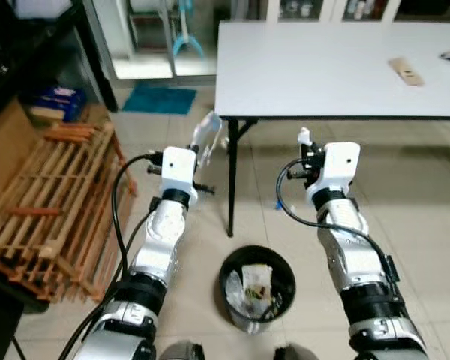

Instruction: Picking trash to rubbish bin

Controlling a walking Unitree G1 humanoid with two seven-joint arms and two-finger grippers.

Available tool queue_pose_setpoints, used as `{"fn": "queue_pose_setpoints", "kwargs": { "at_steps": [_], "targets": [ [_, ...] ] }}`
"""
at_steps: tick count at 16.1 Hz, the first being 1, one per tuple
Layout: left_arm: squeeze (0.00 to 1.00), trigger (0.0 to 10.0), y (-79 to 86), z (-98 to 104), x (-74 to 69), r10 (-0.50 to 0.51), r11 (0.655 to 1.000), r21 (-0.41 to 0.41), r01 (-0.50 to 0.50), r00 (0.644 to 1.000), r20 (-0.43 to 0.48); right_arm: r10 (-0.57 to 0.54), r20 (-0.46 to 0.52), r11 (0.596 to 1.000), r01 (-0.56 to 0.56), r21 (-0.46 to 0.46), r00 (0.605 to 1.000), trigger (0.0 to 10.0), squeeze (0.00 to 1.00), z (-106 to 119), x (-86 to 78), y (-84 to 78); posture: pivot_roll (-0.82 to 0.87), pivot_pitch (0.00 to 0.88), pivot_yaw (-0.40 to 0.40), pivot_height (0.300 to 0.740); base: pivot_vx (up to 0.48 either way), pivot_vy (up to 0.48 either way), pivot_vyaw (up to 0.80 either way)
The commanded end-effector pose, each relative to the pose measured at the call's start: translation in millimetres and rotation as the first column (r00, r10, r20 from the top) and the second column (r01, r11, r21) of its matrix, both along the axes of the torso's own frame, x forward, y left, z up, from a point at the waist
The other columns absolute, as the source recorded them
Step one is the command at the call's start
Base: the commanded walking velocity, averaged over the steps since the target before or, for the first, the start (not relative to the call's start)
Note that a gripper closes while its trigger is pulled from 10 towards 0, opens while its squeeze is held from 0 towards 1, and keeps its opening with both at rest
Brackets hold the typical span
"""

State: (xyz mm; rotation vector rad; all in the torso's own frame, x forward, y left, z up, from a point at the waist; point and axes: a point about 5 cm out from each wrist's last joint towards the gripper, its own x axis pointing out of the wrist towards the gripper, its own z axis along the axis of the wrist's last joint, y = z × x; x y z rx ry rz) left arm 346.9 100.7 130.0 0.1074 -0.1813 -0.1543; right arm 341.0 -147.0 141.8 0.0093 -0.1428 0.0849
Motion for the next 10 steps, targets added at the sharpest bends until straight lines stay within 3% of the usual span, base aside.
{"fn": "queue_pose_setpoints", "kwargs": {
  "at_steps": [1, 6, 10],
  "targets": [
    [0.00, 10.0, -7.7, 0.9, -0.2, -0.021, 1.000, 0.001, 0.021, 1.000, -0.002, -0.028, 0.002, 1.000, 0.028, -0.002, 1.000, 10.0, 0.00, -0.6, -0.7, -8.4, 0.00, 0.016, 0.045, 0.683, 0.341, 0.000, 0.00],
    [0.00, 10.0, -7.4, 1.4, -0.6, -0.028, 1.000, 0.003, 0.028, 1.000, 0.003, -0.026, 0.004, 1.000, 0.026, 0.001, 1.000, 10.0, 0.00, -0.6, -1.0, -7.0, 0.01, 0.017, 0.047, 0.683, 0.331, 0.000, 0.00],
    [0.00, 10.0, -14.0, 0.9, -3.2, -0.077, 0.997, -0.009, 0.077, 0.997, 0.003, -0.025, 0.006, 1.000, 0.025, 0.003, 1.000, 10.0, 0.00, -0.5, -1.1, -6.6, 0.01, 0.016, 0.051, 0.683, 0.000, 0.000, 0.00]
  ]
}}
